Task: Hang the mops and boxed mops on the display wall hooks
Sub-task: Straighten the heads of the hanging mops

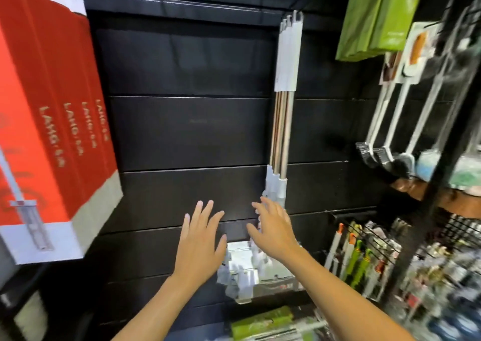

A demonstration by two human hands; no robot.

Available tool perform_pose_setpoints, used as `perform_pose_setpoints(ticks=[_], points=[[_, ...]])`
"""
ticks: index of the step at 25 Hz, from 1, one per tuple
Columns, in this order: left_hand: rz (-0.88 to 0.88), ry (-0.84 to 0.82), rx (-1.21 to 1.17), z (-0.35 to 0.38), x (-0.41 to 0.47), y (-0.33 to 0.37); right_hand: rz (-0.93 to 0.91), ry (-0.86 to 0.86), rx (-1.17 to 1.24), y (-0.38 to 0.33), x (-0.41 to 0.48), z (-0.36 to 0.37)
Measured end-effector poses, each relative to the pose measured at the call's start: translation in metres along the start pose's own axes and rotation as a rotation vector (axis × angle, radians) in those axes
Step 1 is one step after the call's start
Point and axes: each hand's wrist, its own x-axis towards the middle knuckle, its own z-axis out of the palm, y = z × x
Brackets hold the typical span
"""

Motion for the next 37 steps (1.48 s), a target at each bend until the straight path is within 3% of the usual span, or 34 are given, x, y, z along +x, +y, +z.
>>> perform_pose_setpoints(ticks=[10,14,16,18,22,26,31,37], points=[[-0.042,-0.178,-0.295,0.103,0.079,0.100,0.075,0.028,0.035,0.123,0.029,-0.019],[-0.221,-0.289,-0.678,0.139,0.134,0.112,0.237,-0.043,0.403,0.139,0.079,-0.015],[-0.463,-0.354,-1.006,0.148,0.172,0.118,0.329,-0.125,0.632,0.133,0.105,-0.022],[-0.661,-0.324,-1.241,0.158,0.208,0.124,0.393,-0.166,0.861,0.129,0.134,-0.026],[-0.697,-0.329,-1.365,0.185,0.242,0.135,0.483,-0.211,1.059,0.150,0.179,0.008],[-0.719,-0.310,-1.438,0.218,0.251,0.134,0.420,-0.221,1.258,0.169,0.194,0.059],[-0.685,-0.309,-1.445,0.237,0.257,0.121,0.350,-0.204,1.213,0.192,0.215,0.067],[-0.834,-0.150,-1.757,0.264,0.311,0.117,0.441,-0.228,1.406,0.188,0.273,0.067]])
